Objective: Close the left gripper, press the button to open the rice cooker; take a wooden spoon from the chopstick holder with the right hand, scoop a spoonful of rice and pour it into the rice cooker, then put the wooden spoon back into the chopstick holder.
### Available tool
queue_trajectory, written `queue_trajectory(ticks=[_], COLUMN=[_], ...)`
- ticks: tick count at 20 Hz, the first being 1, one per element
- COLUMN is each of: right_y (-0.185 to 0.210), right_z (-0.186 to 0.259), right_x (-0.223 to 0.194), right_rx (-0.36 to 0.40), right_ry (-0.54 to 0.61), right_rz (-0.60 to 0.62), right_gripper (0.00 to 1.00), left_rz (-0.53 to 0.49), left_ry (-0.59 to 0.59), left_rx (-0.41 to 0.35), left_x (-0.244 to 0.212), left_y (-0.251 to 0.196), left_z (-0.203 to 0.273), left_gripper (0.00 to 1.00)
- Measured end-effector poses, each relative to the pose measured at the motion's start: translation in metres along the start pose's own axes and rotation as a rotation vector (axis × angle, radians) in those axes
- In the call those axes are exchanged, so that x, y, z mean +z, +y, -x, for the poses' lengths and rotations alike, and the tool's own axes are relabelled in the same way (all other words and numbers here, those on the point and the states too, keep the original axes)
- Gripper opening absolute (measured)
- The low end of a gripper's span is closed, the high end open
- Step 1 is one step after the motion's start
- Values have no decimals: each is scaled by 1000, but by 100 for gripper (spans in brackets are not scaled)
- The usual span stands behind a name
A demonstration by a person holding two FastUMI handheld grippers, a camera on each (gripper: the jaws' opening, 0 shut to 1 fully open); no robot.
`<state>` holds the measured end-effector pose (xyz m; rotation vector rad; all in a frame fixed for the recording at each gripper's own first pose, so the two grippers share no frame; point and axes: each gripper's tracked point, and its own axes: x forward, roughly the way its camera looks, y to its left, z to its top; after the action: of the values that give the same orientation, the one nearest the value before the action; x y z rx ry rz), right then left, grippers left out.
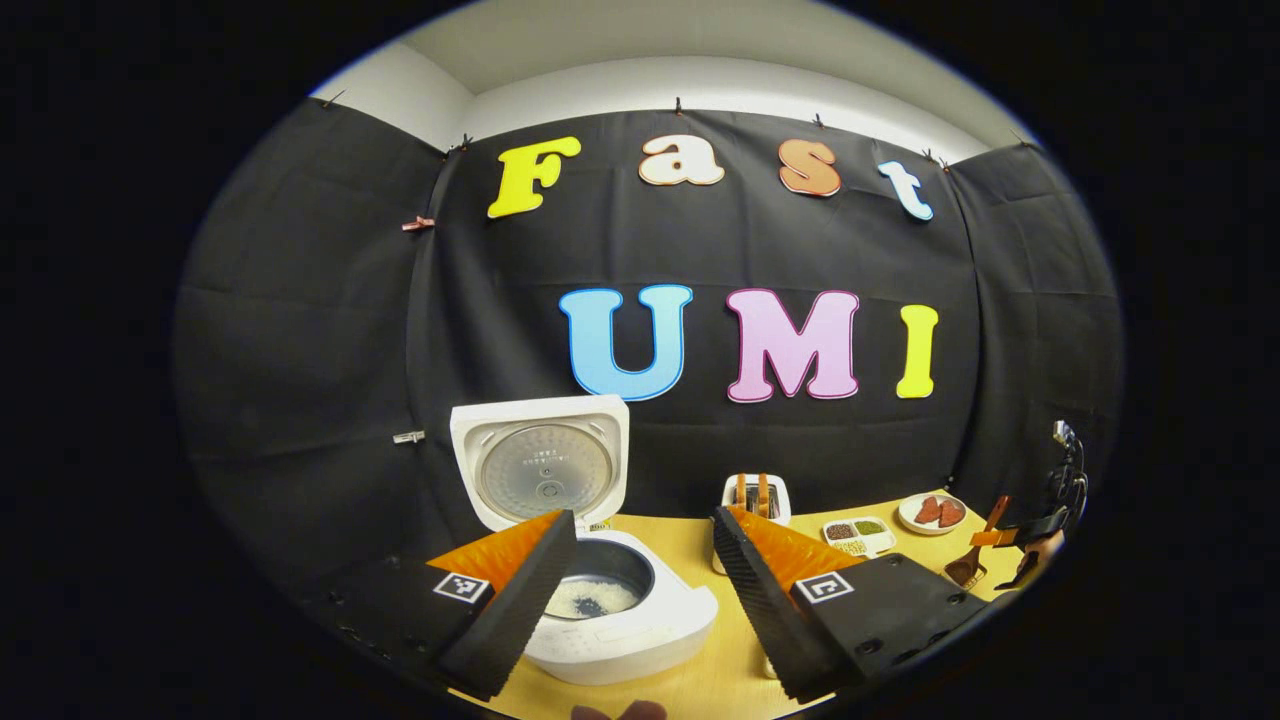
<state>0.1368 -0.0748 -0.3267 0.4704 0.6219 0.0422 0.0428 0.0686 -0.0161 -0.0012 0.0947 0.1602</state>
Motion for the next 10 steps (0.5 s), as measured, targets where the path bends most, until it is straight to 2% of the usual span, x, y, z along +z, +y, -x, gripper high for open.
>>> queue_trajectory(ticks=[3,6,8,9,10], right_y=[-10,-18,-23,-24,-27], right_z=[-1,8,18,26,33], right_x=[-10,-9,-4,-1,3], right_rx=[-9,-22,-34,-41,-54], right_ry=[23,18,0,-13,-27], right_rz=[-65,-102,-87,-73,-54], right_gripper=[13,17,31,48,60], left_rz=[-3,-20,-35,-34,-28], left_ry=[-23,-70,-101,-119,-142], left_rx=[42,53,49,48,50], left_x=[12,28,40,47,56], left_y=[12,16,18,19,22], left_z=[-10,-23,-34,-40,-46], left_gripper=[95,95,95,95,95])
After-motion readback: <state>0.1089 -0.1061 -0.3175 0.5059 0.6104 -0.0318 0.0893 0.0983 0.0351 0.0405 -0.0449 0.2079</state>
